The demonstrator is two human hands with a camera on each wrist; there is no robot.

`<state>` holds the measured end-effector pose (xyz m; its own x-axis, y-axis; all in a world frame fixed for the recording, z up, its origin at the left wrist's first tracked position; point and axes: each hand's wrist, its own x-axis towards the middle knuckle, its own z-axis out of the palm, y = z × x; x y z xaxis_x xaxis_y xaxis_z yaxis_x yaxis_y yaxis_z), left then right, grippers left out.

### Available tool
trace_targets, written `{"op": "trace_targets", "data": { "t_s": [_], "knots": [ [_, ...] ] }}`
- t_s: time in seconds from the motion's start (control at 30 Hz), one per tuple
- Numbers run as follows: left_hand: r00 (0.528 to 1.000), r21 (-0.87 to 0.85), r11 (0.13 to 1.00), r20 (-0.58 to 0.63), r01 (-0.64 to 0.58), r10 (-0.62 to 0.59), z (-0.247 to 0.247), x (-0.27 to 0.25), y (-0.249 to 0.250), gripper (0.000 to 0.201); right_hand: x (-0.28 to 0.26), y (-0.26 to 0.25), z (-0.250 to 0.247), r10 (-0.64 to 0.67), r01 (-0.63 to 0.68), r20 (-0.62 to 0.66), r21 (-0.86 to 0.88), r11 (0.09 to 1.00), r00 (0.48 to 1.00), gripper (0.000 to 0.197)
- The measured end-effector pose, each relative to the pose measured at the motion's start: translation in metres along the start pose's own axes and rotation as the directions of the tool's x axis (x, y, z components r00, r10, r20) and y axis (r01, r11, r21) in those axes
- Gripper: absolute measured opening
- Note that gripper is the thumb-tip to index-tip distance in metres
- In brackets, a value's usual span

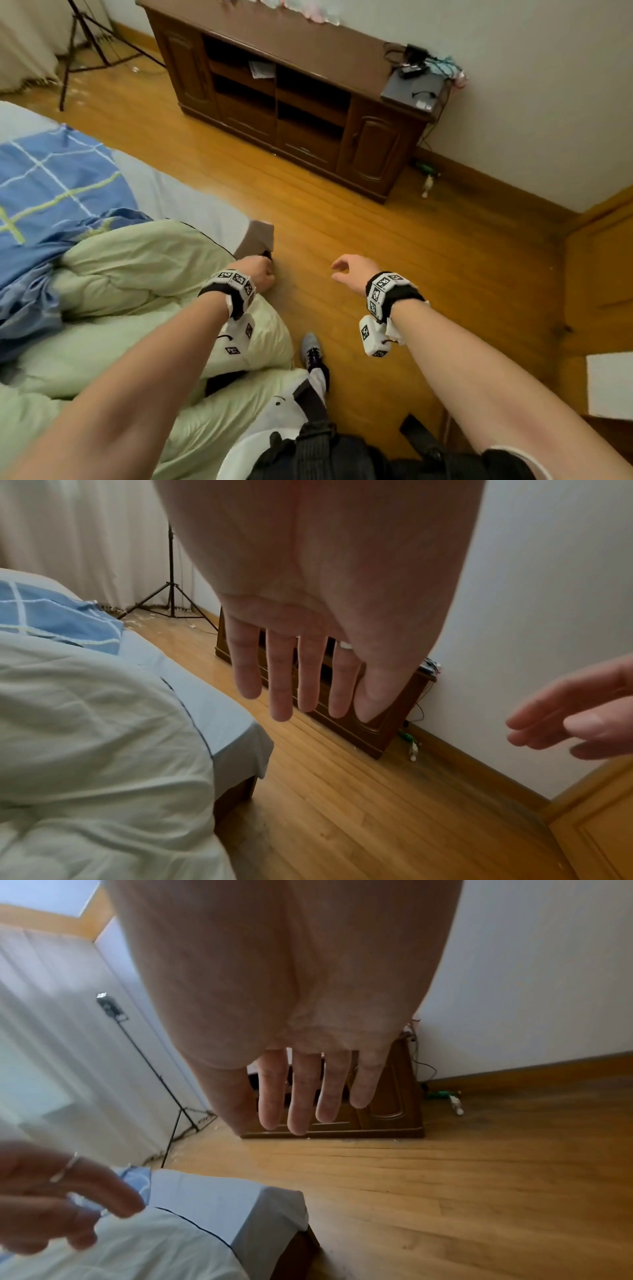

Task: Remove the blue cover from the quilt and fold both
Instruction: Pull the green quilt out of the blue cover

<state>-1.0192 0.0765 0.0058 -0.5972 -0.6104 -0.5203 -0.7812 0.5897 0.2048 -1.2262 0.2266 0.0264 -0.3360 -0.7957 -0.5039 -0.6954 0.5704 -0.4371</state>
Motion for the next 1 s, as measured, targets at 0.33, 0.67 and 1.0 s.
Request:
{"op": "trace_targets", "data": {
  "t_s": [0.33,0.67,1.0],
  "knots": [
    [0.958,-0.181,0.947,-0.060,0.264,-0.279,-0.170,0.143,-0.049,0.038,0.246,-0.078,-0.132,-0.140,0.190,0.237,-0.203,0.961,0.961,0.032],
    [0.496,-0.548,0.415,0.000,0.726,-0.868,-0.199,0.180,-0.137,0.033,0.473,-0.248,-0.156,-0.492,0.671,0.546,-0.186,0.718,0.678,0.033],
    [-0.054,-0.722,-0.265,0.302,0.640,-0.952,-0.200,0.165,-0.090,0.058,0.508,-0.374,-0.109,-0.486,0.962,0.840,-0.140,0.234,0.240,0.037]
  ]
}}
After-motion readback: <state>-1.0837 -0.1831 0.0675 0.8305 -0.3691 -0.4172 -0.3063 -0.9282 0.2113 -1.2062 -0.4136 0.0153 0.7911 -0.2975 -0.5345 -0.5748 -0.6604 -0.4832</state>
